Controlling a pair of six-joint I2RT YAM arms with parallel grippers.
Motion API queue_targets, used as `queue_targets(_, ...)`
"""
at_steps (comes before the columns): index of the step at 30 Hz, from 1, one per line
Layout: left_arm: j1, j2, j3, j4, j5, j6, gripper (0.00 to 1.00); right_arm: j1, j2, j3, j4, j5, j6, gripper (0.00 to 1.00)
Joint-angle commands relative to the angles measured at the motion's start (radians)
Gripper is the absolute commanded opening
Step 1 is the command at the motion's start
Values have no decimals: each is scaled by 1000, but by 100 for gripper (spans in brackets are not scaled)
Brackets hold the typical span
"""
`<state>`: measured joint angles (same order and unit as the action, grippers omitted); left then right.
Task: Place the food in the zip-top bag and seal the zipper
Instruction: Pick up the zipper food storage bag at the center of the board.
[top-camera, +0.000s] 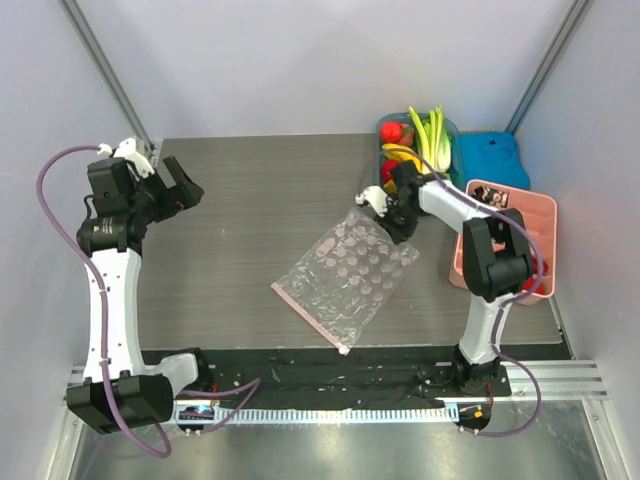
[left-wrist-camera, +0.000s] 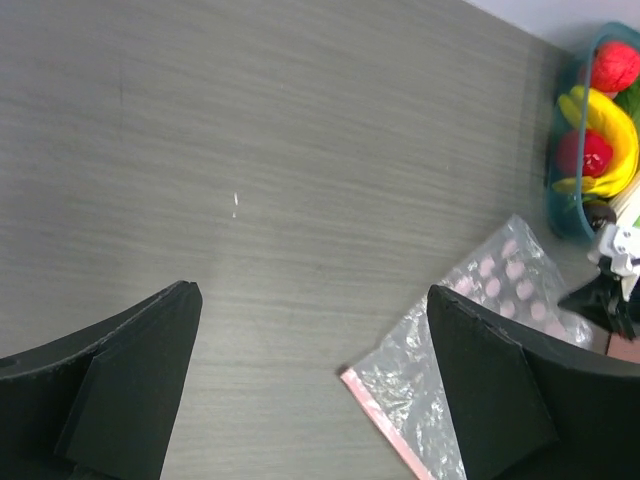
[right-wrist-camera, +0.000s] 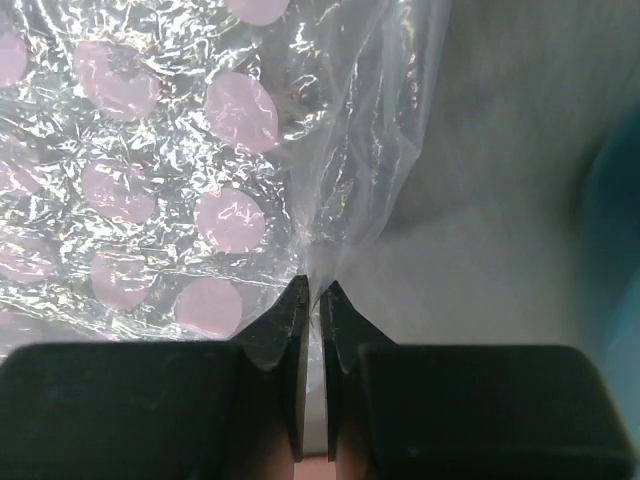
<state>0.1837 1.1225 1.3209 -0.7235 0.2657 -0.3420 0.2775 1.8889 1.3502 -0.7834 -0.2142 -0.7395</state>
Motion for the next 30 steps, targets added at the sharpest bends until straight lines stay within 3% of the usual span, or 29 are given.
queue_targets(1, 42, -35, -40, -60, 46, -35, 100, 92, 145, 232, -66, -24, -343, 11)
queue_targets(6, 140, -49, -90, -68, 69, -71, 100, 189, 349, 579, -71, -7, -592, 9)
queue_targets(8, 174, -44, -113, -73, 131, -87, 100, 228, 428, 694, -10, -13, -667, 11)
queue_targets(9, 210, -40, -123, -79, 165, -94, 100, 241, 446, 717, 101, -22, -678, 14)
queue_targets(11, 235, -21, -134, -82, 233, -83, 100, 259, 458, 721, 273, -33, -666, 28)
queue_targets(12, 240, -17, -135, -96, 281, -66, 100, 282, 455, 712, 437, -30, -625, 34)
queue_targets(13, 241, -6, -131, -106, 303, 8, 100, 290, 446, 705, 502, -27, -595, 62)
queue_targets(14, 240, 0, -124, -116, 334, 56, 100, 299, 434, 690, 550, -33, -562, 71)
queue_targets(16, 237, -1, -126, -128, 392, 206, 100, 310, 362, 675, 595, -57, -433, 82)
queue_targets(18, 208, -7, -135, -148, 411, 337, 100, 312, 264, 621, 613, -74, -257, 85)
queue_targets(20, 87, -21, -167, -174, 334, 549, 100, 310, 190, 548, 624, -60, -123, 86)
queue_targets(22, -25, -41, -216, -140, 203, 656, 100, 299, 72, 489, 618, -47, 80, 87)
queue_targets(23, -149, -52, -274, -117, 173, 720, 100, 292, 31, 416, 618, -47, 144, 88)
queue_targets(25, -278, -67, -325, -56, 100, 758, 98, 266, -93, 336, 601, -54, 324, 89)
queue_targets(26, -390, -64, -366, -1, 74, 787, 91, 255, -134, 261, 595, -47, 383, 89)
queue_targets(29, -580, -6, -425, 93, -47, 843, 80, 200, -270, 153, 520, -27, 592, 90)
queue_targets(30, -709, 26, -440, 117, -87, 875, 79, 180, -293, 141, 491, -34, 636, 91)
